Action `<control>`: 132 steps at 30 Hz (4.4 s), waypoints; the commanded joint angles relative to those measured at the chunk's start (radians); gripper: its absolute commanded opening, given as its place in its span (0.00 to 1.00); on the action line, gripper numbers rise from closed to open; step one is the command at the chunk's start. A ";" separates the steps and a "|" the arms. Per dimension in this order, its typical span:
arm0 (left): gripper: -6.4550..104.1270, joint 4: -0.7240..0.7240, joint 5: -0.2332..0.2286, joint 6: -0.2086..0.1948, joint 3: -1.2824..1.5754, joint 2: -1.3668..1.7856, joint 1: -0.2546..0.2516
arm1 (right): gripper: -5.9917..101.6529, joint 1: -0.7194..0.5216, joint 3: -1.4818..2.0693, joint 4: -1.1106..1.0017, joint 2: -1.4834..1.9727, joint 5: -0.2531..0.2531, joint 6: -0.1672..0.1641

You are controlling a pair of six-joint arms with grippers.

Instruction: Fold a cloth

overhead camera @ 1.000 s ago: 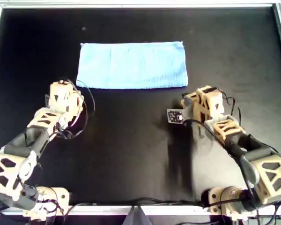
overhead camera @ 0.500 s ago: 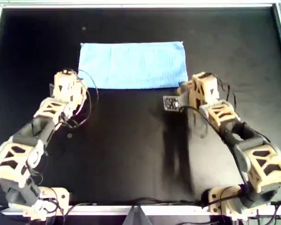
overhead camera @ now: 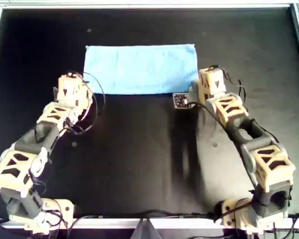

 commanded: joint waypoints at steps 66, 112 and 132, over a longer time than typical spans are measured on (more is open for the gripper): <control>0.04 0.012 0.017 -0.002 0.112 0.252 -0.023 | 0.04 0.002 0.097 0.012 0.275 -0.006 0.005; 0.04 0.012 0.017 -0.009 0.818 0.882 -0.143 | 0.04 0.006 0.911 0.012 1.022 -0.008 -0.012; 0.39 0.012 0.002 0.005 0.856 0.882 -0.141 | 0.49 0.100 0.946 0.012 1.028 0.011 -0.014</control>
